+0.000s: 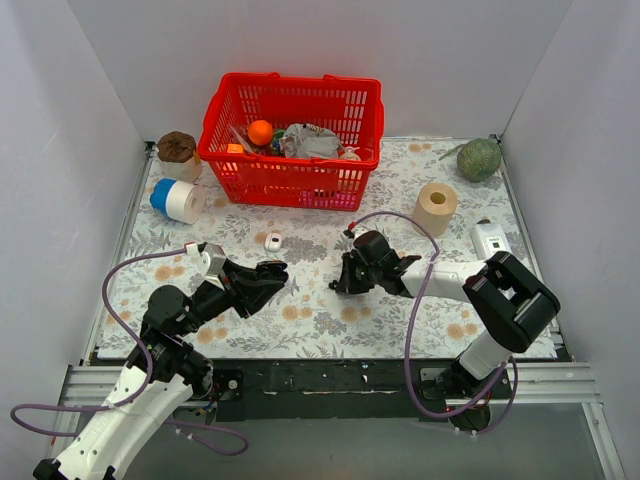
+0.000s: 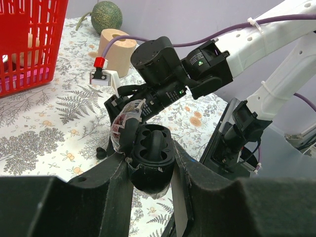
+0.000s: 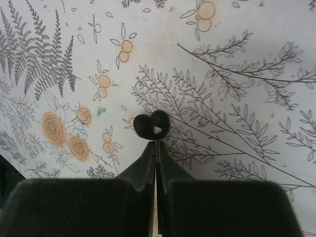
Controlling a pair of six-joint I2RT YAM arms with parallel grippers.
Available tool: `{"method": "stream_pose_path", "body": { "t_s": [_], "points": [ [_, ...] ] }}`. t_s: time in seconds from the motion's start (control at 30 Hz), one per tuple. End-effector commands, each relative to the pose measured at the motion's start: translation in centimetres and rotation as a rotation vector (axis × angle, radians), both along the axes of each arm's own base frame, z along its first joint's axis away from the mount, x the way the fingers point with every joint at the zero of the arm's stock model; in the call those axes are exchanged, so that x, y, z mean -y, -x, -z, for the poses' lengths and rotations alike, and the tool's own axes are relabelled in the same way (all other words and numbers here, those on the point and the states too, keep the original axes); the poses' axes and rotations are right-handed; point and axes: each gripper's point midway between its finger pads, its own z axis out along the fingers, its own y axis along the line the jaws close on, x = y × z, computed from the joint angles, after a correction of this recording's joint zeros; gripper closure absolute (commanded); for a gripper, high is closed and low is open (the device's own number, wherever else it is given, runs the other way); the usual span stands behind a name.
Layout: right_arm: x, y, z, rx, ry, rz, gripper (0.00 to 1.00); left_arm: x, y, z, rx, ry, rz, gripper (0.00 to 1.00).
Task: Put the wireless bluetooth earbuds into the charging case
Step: Pick up the earbud from the center of the board.
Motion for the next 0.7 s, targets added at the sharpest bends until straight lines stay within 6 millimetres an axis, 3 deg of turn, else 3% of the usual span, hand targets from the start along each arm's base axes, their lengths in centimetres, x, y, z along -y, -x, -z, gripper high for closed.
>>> {"method": "stream_pose_path", "body": {
  "t_s": [0.0, 0.13, 0.3, 0.43, 0.5, 0.63, 0.67],
  "points": [
    [-1.2, 1.3, 0.0, -0.035, 0.004, -0.054, 0.99, 0.1, 0.2, -0.1, 0.001, 0.003, 0.011, 1.00],
    [-2.0, 1.7, -0.5, -0.020, -0.006, -0.081, 0.99, 0.1, 0.1, 0.0, -0.004, 0.001, 0.011, 1.00],
    [-1.5, 0.3, -3.1, 0.110, -0.006, -0.077, 0.99, 0.2, 0.1, -0.1, -0.003, 0.000, 0.012, 1.00],
    [0.3, -1.8, -5.1, 0.258, 0.102, -0.071, 0.76, 0.1, 0.1, -0.1, -0.001, 0.004, 0.008, 1.00],
    [0.9, -3.2, -5.6, 0.316, 0.145, -0.048, 0.75, 0.1, 0.1, 0.0, -0.003, 0.004, 0.008, 1.00],
    [2.3, -4.8, -4.4, 0.282, 0.213, -0.005, 0.99, 0.1, 0.1, -0.1, 0.000, 0.003, 0.006, 1.00],
    [2.2, -5.2, -3.8, 0.268, 0.226, -0.003, 0.99, 0.1, 0.1, -0.2, 0.003, 0.005, 0.006, 1.00]
  ]
}}
